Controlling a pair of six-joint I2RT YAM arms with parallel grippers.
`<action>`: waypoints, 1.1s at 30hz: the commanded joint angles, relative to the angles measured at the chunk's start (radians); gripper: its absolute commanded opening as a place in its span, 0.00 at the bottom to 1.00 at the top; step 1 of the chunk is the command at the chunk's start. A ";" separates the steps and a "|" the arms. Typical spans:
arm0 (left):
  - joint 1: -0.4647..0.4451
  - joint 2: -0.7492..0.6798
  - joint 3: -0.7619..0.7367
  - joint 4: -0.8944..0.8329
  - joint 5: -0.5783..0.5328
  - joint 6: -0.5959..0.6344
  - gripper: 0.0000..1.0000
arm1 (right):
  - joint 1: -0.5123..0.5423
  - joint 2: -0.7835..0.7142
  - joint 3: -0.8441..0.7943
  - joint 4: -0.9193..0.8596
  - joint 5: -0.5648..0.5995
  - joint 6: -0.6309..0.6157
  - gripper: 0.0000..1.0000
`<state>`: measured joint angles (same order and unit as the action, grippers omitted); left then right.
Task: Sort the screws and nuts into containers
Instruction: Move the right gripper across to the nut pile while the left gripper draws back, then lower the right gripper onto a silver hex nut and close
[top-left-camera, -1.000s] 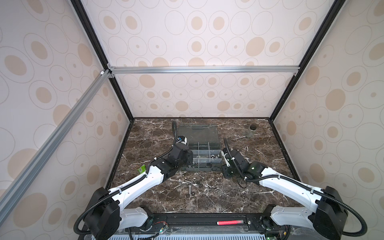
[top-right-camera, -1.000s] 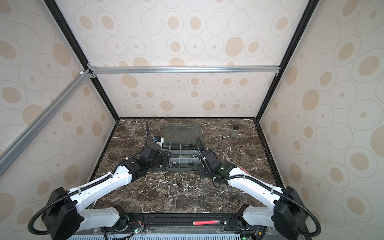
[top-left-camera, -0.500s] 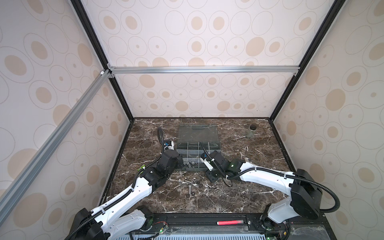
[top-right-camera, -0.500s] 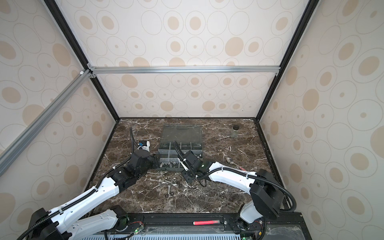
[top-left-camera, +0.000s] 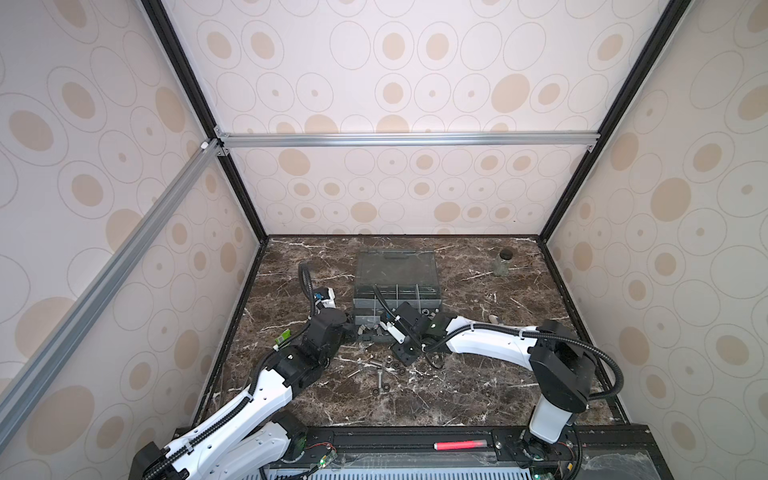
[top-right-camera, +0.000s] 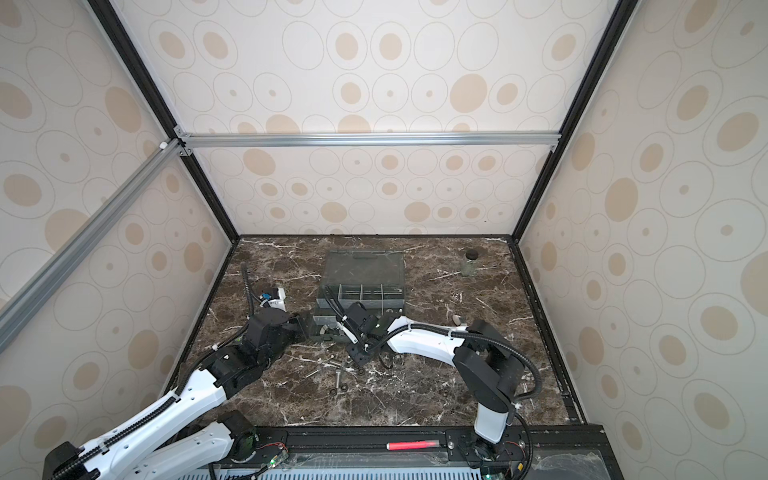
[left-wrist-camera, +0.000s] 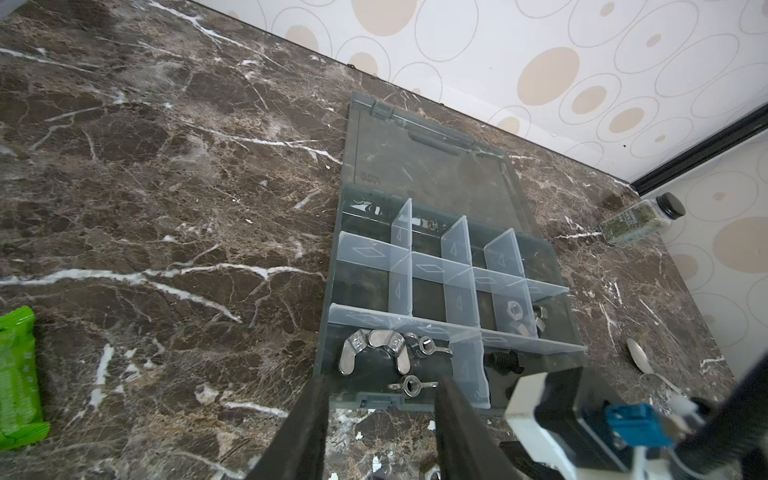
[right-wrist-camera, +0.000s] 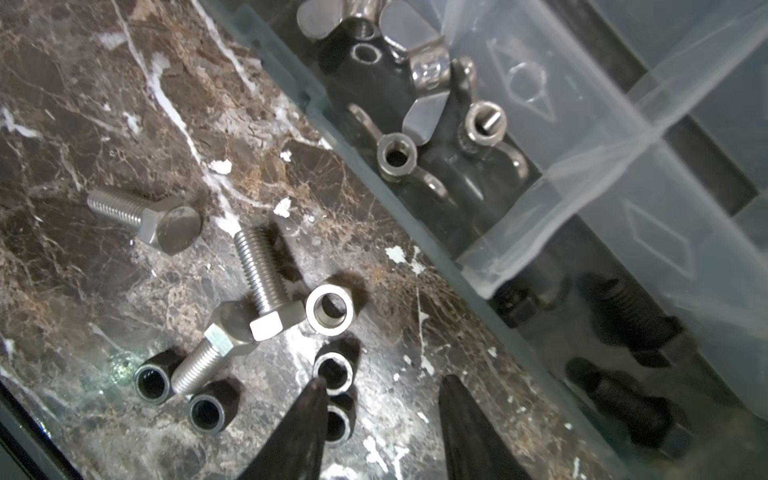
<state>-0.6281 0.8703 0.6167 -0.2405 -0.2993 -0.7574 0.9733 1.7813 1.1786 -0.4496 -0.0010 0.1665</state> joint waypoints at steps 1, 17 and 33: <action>0.012 -0.026 -0.020 -0.011 -0.023 -0.030 0.43 | 0.014 0.030 0.037 -0.034 -0.013 -0.004 0.48; 0.015 -0.037 -0.044 0.010 -0.004 -0.032 0.44 | 0.026 0.130 0.125 -0.094 0.001 0.032 0.48; 0.015 -0.035 -0.038 0.013 0.009 -0.014 0.45 | 0.050 0.188 0.186 -0.114 -0.017 0.049 0.48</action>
<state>-0.6224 0.8448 0.5667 -0.2390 -0.2867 -0.7700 1.0054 1.9530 1.3384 -0.5278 -0.0051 0.2127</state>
